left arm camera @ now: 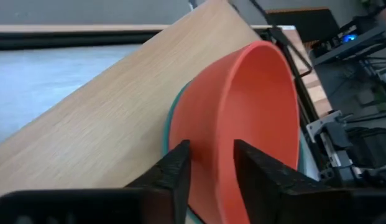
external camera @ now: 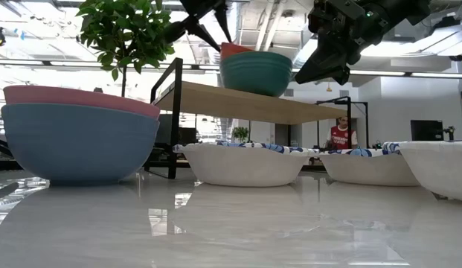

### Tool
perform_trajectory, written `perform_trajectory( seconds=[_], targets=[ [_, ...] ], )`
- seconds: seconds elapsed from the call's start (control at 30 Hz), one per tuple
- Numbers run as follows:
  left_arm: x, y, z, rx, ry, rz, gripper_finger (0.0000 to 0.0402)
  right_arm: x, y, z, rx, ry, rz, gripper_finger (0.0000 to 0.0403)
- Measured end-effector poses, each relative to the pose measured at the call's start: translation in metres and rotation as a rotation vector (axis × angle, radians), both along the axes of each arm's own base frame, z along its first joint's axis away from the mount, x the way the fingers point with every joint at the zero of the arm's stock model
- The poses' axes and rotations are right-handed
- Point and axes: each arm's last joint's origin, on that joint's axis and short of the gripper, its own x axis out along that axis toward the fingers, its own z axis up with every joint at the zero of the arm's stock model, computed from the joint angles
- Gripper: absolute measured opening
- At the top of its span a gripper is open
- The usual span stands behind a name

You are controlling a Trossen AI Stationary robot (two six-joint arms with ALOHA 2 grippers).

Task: Place and stack bowls onto a shelf
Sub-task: Stack the orange bowl on the green bowl on the shelf

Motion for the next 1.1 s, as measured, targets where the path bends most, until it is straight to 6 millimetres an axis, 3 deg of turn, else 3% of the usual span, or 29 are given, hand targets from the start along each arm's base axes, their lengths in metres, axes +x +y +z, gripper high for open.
perform_trajectory(
  seconds=[0.3, 1.1],
  targets=[
    [0.001, 0.007, 0.003, 0.014, -0.032, -0.023, 0.0175, 0.0, 0.0, 0.0, 0.0, 0.0, 0.0, 0.0064],
    [0.014, 0.001, 0.022, 0.276, -0.108, -0.115, 0.0178, 0.0, 0.0, 0.0, 0.002, 0.0, -0.001, 0.0064]
  ],
)
